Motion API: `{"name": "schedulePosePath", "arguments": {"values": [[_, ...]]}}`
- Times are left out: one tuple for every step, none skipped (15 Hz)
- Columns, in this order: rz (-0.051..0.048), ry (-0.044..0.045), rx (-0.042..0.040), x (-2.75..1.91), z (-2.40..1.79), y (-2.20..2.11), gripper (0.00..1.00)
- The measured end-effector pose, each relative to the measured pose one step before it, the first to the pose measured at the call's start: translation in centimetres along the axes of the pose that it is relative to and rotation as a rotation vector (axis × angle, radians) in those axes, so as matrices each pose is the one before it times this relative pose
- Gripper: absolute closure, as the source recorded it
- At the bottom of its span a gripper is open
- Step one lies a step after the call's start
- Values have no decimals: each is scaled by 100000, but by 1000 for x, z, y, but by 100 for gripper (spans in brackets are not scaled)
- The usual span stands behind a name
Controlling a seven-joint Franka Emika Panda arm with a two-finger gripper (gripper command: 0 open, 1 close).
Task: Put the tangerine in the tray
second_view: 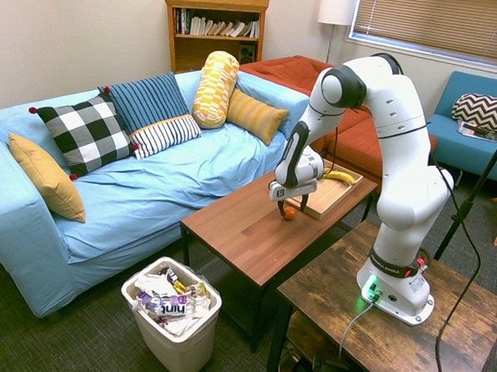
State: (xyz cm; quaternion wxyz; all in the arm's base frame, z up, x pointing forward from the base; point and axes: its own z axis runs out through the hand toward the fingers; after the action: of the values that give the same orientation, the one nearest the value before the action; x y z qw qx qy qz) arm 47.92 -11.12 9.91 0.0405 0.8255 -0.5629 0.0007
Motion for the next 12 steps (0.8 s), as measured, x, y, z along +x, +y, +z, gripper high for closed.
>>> {"name": "schedulePosePath", "arguments": {"values": [[-247, -58, 337, -5, -70, -123, 100], [-173, -61, 230, -57, -47, -110, 100], [-229, -181, 205, -87, -17, -85, 100], [-309, -133, 26, -173, 28, -92, 100], [-210, -145, 102, -159, 4, -96, 100], [-224, -108, 147, -101, -17, -84, 100], [-232, -29, 89, 8, -17, -21, 100], [-81, -44, 38, 40, 0, 28, 100], [-77, -103, 104, 54, -8, 34, 100], [-411, 75, 258, 129, -118, 5, 100], [-253, 268, 323, 289, -352, 8, 100], [-494, -50, 140, 344, -622, 27, 100]]}}
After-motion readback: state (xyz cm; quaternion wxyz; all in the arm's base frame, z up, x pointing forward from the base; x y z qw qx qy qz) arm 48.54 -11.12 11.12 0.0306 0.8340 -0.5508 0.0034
